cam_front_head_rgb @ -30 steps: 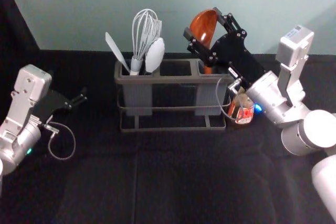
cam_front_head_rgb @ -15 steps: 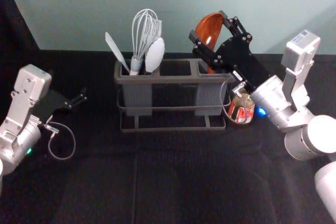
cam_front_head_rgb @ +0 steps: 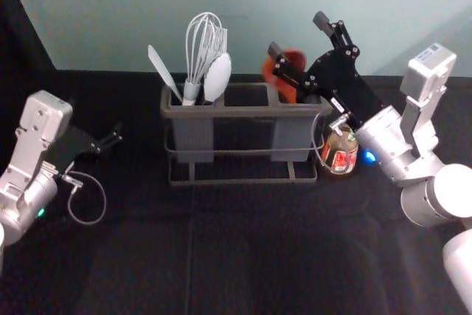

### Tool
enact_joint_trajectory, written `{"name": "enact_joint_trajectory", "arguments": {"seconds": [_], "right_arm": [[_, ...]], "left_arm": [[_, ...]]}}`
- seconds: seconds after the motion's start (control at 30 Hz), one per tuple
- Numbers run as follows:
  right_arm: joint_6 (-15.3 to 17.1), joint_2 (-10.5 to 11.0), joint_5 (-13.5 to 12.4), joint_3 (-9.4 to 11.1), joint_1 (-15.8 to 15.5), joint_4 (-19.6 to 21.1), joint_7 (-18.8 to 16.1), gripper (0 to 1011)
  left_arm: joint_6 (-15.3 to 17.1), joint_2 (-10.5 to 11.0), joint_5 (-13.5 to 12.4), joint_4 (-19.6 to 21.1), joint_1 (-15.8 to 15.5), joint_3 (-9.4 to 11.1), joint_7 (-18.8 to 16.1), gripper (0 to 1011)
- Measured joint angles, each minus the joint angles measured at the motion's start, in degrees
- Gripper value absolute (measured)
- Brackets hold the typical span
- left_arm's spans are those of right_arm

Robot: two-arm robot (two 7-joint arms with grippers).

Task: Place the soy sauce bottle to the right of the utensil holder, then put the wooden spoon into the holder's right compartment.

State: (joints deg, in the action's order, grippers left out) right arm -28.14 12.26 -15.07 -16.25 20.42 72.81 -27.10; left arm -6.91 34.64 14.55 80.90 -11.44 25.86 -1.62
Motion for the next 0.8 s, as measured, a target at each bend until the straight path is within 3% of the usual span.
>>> {"name": "enact_joint_trajectory", "arguments": {"seconds": [0.47,0.8], "right_arm": [[-0.19,0.65,-0.43,1.19,-0.86,4.08,-0.01,1003],[-0.12,2.47,-0.73,3.97,-1.09,5.90,0.98,1002]], "left_arm": [[0.00,0.00,0.00,0.00,0.00,0.00,0.00,1011],[0.00,0.00,0.00,0.00,0.00,0.00,0.00,1011]]}}
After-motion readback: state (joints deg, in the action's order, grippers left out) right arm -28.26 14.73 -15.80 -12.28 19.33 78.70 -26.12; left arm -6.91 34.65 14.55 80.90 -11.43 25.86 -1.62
